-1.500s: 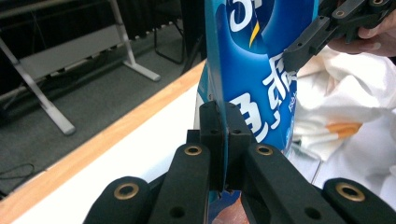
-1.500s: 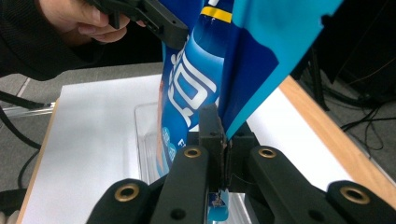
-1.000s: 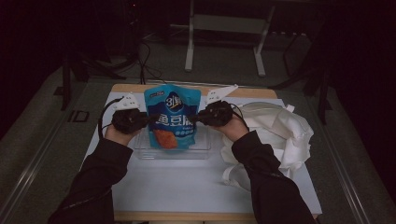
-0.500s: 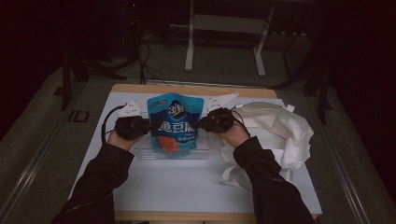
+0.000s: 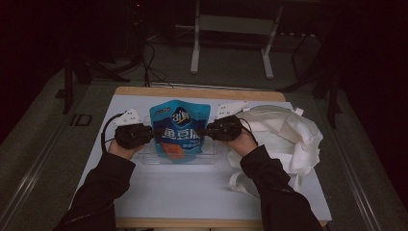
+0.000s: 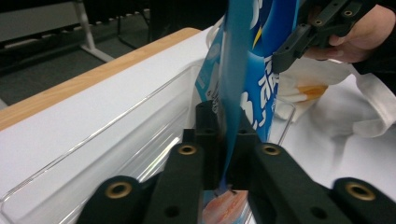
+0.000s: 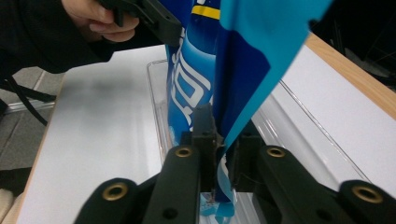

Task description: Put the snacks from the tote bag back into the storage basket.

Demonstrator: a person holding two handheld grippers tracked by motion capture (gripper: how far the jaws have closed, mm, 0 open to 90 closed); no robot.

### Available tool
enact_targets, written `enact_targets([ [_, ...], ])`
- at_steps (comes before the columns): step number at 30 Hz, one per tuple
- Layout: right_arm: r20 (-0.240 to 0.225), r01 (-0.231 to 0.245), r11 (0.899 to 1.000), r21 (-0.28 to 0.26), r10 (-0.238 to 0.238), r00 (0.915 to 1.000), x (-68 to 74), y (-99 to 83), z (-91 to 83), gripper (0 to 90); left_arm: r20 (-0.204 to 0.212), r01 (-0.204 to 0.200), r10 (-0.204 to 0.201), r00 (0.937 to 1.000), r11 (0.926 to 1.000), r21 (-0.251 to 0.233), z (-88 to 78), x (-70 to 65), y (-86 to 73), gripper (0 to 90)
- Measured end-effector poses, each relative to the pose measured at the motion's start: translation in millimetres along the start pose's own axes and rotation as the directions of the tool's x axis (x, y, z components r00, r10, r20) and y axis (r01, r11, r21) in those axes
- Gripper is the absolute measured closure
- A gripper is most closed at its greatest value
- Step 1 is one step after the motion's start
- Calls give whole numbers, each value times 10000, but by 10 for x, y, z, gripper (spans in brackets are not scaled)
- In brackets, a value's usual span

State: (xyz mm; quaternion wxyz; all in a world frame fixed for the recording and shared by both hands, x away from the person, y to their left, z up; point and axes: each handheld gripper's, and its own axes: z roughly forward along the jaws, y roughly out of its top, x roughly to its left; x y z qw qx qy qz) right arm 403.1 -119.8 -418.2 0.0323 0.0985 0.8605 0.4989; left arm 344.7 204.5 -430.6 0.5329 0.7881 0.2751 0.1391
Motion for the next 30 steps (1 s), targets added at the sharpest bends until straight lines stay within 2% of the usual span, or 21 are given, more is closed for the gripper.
enact_targets([
  [3, 43, -24, 9999, -144, 24, 10000, 0, 4, -23, 759, -138, 54, -56, 9999, 9999, -147, -58, -20, -9, 763],
  [4, 61, -54, 9998, -203, 55, 10000, 0, 8, -40, 716, -170, 99, -102, 9998, 9998, -191, -75, -32, -15, 731],
  [5, 183, 16, 9995, -331, -10, 9998, 3, 15, -75, 597, -153, 89, -93, 9998, 9997, -221, -91, -47, -23, 645],
  [6, 183, 16, 9995, -331, -10, 9998, 3, 15, -75, 597, -167, 105, -109, 9998, 9997, -234, -103, -63, -29, 645],
  [7, 297, 43, 9994, -335, -33, 9996, 8, 18, -87, 531, -274, 101, -106, 9996, 9997, -205, -118, -79, -33, 600],
  [9, 473, 17, 9993, -380, 1, 9989, 21, 20, -114, 437, -237, 303, -312, 9992, 9989, -358, -147, -98, -44, 472],
  [11, 619, 33, 9989, -460, -5, 9981, 30, 22, -141, 350, 49, 649, -648, 9979, 9966, -516, -176, -100, -56, 355],
  [12, 648, -19, 9986, -527, 53, 9979, 33, 21, -158, 301, 226, 605, -595, 9980, 9971, -467, -190, -100, -71, 287],
  [13, 627, -94, 9981, -606, 132, 9979, 37, 19, -171, 262, 418, 562, -544, 9976, 9975, -428, -198, -109, -81, 174],
  [14, 627, -94, 9981, -606, 132, 9979, 37, 19, -171, 262, 418, 562, -544, 9976, 9975, -428, -198, -109, -81, 134],
  [15, 645, -123, 9982, -582, 161, 9978, 42, 18, -184, 213, 322, 904, -888, 9955, 9945, -528, -213, -130, -102, 134],
  [16, 609, -116, 9978, -654, 156, 9980, 55, 9, -210, 151, 398, 1052, -1027, 9939, 9922, -669, -218, -139, -116, 131],
  [18, 498, -307, 9963, -800, 347, 9982, 58, -3, -239, 123, 271, 1106, -1089, 9937, 9913, -713, -215, -178, -129, 50],
  [19, 569, -228, 9967, -776, 272, 9980, 69, -10, -252, 118, 241, 1052, -1037, 9943, 9920, -702, -215, -199, -137, 14],
  [22, 809, -307, 9950, -953, 385, 9960, 99, -30, -291, 118, -178, 833, -847, 9962, 9941, -694, -222, -270, -167, 13],
  [25, 1234, -189, 9953, -953, 307, 9919, 145, -51, -329, 118, -252, 1040, -1061, 9940, 9917, -749, -235, -308, -204, 13],
  [26, 1252, -118, 9954, -948, 237, 9918, 159, -60, -341, 118, -442, 999, -1031, 9937, 9926, -695, -238, -324, -216, 13],
  [30, 1463, 1, 9967, -816, 119, 9892, 225, -94, -379, 130, -606, 966, -1018, 9930, 9919, -821, -267, -392, -276, 13],
])
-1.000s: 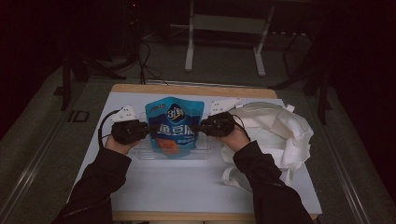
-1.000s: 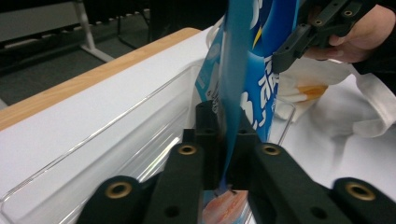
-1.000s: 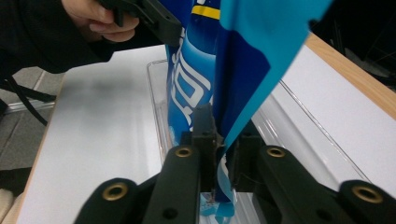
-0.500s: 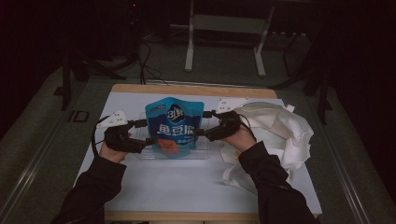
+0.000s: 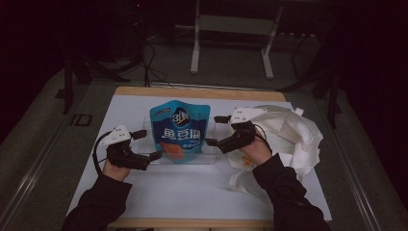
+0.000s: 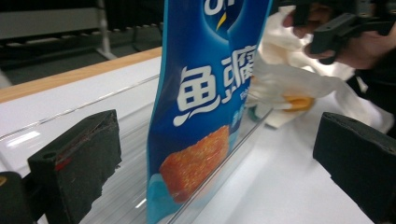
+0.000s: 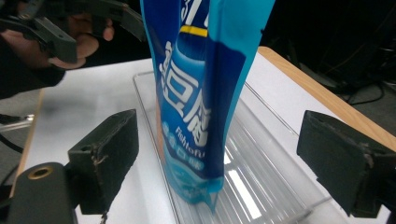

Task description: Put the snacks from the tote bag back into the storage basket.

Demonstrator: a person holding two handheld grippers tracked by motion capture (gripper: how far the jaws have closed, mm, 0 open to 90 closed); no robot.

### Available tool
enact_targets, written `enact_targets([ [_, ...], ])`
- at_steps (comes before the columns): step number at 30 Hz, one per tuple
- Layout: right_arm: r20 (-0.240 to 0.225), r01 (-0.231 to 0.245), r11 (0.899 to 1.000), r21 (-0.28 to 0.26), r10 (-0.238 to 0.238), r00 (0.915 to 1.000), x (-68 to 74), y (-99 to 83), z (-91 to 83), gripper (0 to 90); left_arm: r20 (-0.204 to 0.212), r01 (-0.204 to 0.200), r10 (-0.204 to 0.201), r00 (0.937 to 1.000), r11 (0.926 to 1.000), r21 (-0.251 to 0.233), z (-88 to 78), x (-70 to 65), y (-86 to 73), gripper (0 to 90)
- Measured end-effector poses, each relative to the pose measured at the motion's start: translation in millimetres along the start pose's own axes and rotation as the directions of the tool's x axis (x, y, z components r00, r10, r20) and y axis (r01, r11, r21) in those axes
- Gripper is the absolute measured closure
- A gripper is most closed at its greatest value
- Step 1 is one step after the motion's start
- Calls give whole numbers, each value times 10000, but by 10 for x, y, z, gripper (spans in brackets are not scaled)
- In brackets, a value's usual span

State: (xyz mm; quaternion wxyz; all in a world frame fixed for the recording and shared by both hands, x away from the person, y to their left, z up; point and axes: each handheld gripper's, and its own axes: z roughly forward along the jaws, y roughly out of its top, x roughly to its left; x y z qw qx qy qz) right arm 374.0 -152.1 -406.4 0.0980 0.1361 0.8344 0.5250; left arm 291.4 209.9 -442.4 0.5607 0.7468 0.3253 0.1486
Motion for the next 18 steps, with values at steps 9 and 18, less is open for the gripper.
enact_targets([
  [9, 773, -257, 9996, 152, 244, 9967, 35, -133, -164, 134, 5, -38, 38, 10000, 10000, -22, -73, -203, -74, 13],
  [18, 1008, -459, 9989, 103, 446, 9939, 106, -264, -353, 136, 454, -118, 122, 9989, 9999, -89, -35, -414, -77, 13],
])
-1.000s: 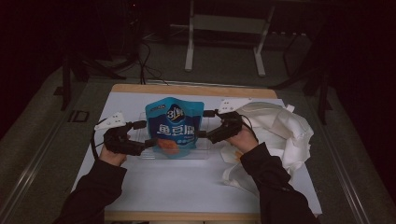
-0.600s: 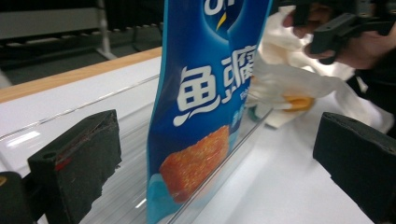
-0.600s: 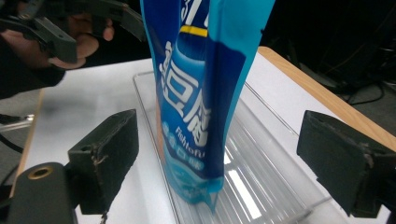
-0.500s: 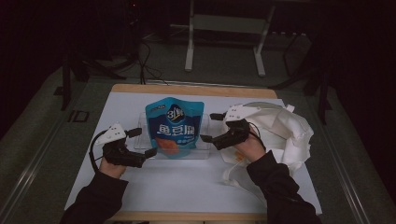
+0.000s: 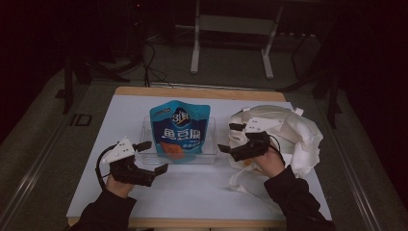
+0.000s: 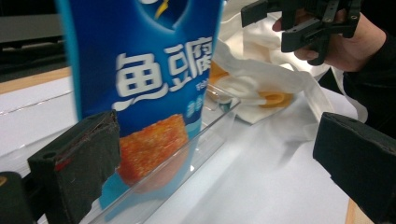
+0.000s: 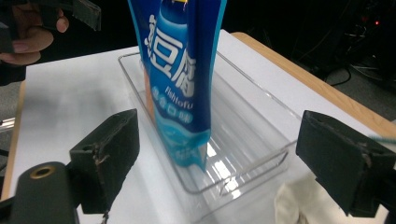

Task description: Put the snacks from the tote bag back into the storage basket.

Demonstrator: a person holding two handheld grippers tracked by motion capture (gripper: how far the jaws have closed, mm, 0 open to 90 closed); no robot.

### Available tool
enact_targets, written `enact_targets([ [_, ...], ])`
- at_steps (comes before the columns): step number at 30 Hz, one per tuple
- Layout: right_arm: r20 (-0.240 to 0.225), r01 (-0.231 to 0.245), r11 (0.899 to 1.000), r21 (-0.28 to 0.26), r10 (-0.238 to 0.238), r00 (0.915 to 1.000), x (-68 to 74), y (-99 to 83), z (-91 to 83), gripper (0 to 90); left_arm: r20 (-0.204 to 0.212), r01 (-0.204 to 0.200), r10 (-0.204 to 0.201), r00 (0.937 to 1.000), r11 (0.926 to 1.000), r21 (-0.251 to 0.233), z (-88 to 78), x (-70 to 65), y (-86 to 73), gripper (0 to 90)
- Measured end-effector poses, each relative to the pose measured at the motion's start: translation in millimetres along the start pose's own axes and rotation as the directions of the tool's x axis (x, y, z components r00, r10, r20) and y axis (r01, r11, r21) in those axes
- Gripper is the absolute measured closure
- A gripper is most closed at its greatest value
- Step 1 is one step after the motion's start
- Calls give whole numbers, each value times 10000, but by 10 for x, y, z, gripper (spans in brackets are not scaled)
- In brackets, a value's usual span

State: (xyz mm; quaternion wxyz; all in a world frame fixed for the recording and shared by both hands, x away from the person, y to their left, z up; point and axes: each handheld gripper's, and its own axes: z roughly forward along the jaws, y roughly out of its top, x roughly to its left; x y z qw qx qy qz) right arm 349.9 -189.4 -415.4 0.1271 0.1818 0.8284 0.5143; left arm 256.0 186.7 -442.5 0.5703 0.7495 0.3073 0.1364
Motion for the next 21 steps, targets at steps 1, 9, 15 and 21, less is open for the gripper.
enact_targets([
  [1, 23, -57, 10000, -50, 57, 10000, 9, -19, -21, 136, 40, 3, -3, 10000, 10000, -6, 14, -20, 2, 13],
  [9, 191, -234, 9995, -202, 238, 9995, 79, -161, -204, 137, 586, -138, 128, 9982, 9997, 176, 149, -145, -10, 13],
  [15, 323, -149, 9997, -207, 156, 9994, 152, -241, -319, 137, 1067, -258, 218, 9941, 9990, 358, 246, -229, -36, 13],
  [21, 402, -160, 9997, -203, 168, 9991, 233, -351, -433, 137, 1330, -396, 322, 9906, 9978, 532, 322, -299, -79, 13],
])
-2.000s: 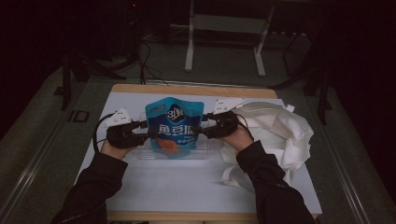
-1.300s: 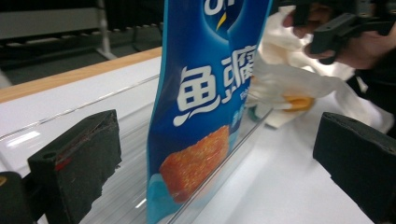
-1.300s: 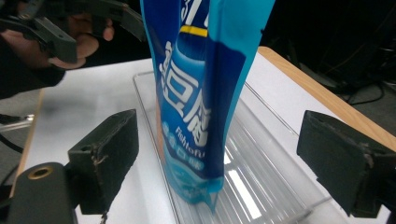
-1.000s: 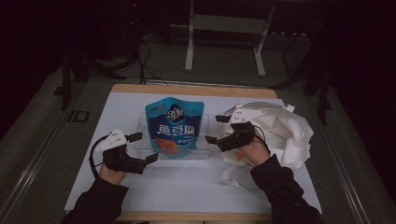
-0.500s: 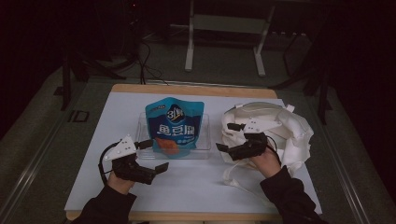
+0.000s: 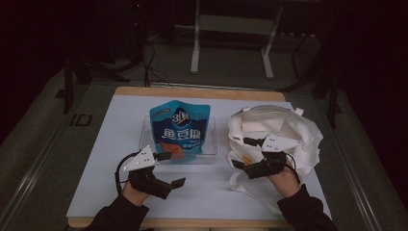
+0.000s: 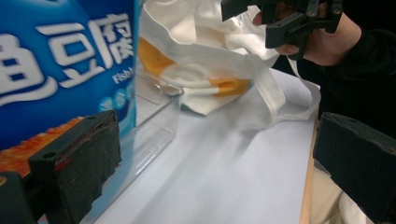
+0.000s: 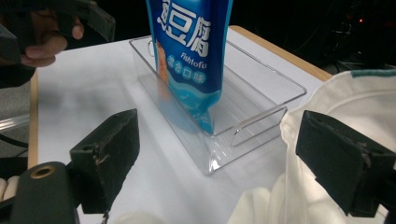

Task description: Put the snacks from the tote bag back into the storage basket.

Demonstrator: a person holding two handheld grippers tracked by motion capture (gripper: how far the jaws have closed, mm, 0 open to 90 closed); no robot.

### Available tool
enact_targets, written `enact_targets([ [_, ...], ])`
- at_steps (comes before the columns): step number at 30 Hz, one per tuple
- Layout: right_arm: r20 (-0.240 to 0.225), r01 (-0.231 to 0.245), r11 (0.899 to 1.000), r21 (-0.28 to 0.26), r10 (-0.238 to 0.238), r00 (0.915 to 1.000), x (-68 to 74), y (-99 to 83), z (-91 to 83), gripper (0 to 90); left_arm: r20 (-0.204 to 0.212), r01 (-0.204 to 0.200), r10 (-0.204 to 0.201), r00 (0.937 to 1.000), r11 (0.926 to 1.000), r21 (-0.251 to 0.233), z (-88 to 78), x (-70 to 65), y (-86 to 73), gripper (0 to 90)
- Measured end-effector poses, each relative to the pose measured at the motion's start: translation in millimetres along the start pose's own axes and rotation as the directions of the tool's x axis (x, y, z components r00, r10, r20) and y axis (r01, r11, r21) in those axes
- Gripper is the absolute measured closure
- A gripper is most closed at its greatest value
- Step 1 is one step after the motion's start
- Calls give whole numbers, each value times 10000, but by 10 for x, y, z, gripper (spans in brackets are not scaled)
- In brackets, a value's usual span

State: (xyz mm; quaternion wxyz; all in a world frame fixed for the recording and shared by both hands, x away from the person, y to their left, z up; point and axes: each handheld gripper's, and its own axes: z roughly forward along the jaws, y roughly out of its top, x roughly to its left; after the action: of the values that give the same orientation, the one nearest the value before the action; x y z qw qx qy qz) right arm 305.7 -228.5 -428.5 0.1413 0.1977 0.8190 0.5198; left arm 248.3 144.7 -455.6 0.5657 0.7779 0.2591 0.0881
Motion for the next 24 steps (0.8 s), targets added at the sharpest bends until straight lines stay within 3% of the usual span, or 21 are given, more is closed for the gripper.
enact_targets([
  [13, 507, -3, 9998, -207, 13, 9987, 123, -243, -279, 136, 407, -373, 365, 9985, 9991, 197, 106, -164, -10, 13],
  [20, 717, -124, 9999, -62, 129, 9973, 168, -371, -368, 136, 501, -512, 491, 9975, 9978, 413, 144, -203, -58, 13],
  [24, 1188, -74, 9998, -207, 98, 9929, 195, -431, -422, 135, 408, -755, 730, 9965, 9950, 648, 168, -185, -105, 13],
])
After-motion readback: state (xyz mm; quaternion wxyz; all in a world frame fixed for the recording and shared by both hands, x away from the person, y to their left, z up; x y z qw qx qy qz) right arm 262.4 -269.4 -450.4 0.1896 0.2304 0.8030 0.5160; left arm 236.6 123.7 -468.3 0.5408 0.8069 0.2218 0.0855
